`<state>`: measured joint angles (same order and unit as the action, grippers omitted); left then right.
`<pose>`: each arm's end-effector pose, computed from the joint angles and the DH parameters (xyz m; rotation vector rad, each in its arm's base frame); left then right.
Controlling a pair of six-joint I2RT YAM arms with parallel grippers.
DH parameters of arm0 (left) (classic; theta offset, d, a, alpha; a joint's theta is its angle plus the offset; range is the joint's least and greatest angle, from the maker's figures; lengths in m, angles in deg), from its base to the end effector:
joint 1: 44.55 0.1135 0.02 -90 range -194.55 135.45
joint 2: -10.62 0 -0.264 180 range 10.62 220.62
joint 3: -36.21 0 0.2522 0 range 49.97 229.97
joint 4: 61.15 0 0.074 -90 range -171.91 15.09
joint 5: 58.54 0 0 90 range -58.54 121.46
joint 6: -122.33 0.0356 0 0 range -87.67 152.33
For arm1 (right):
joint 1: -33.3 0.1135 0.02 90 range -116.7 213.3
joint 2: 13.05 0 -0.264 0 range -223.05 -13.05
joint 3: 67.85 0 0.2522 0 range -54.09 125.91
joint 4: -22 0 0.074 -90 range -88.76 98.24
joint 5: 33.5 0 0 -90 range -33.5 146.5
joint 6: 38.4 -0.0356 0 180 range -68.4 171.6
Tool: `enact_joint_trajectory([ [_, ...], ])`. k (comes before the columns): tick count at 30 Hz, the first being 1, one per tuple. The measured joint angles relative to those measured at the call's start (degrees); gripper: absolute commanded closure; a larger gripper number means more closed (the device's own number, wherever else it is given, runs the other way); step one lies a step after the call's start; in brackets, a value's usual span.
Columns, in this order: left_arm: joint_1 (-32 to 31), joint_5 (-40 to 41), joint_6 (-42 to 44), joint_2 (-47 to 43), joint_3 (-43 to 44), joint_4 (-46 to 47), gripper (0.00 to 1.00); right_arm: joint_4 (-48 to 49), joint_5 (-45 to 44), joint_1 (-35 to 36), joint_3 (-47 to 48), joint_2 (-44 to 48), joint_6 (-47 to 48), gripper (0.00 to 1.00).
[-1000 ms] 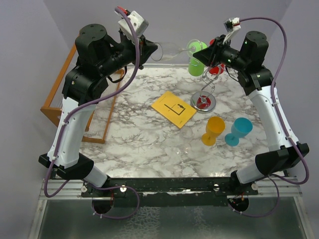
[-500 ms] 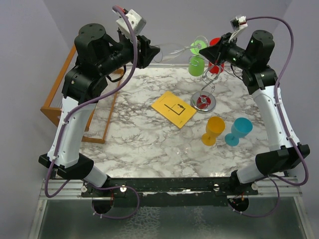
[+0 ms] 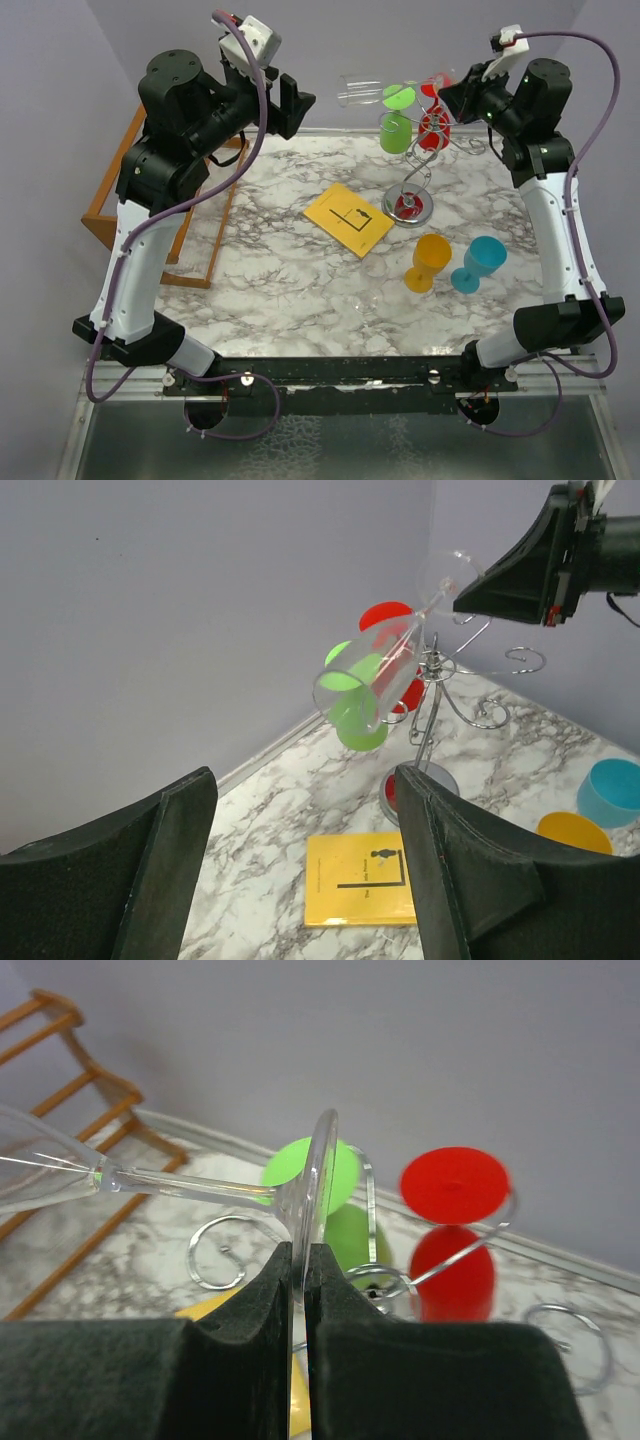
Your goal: Place the wine glass upside down on the wine glass rack
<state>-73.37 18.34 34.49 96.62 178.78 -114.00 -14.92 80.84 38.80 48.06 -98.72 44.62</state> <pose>0.2142 -0.1271 0.5944 0.5860 1.4156 -0.5443 0.3208 0.0456 0.4914 -0.2994 1.6773 0.5205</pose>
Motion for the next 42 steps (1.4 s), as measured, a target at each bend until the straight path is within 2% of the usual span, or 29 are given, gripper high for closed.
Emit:
enact_joint_trajectory([
  [9, 0.15, 1.01, 1.4, -1.11, -1.73, -0.02, 0.19, -1.22, -19.67, -0.74, 5.81, 1.05, 12.2, 0.99],
  [17, 0.22, 1.03, 1.84, -1.11, -1.97, -0.39, 0.18, -0.09, -35.54, -0.74, 11.26, 0.85, 25.31, 0.99],
  [26, 0.22, 1.03, 2.14, -1.11, -2.38, -0.44, 0.18, 8.48, -50.84, -0.74, 13.66, -1.99, 43.01, 0.99],
  [34, 0.22, 1.03, 2.6, -1.11, -2.62, -0.46, 0.18, 16.72, -59.78, -0.76, 8.68, -5.03, 57.96, 0.99],
  [42, 0.22, 1.03, 2.97, -1.11, -2.75, -0.46, 0.18, 21.88, -60.78, -1.01, -0.35, -5.11, 71.25, 0.97],
])
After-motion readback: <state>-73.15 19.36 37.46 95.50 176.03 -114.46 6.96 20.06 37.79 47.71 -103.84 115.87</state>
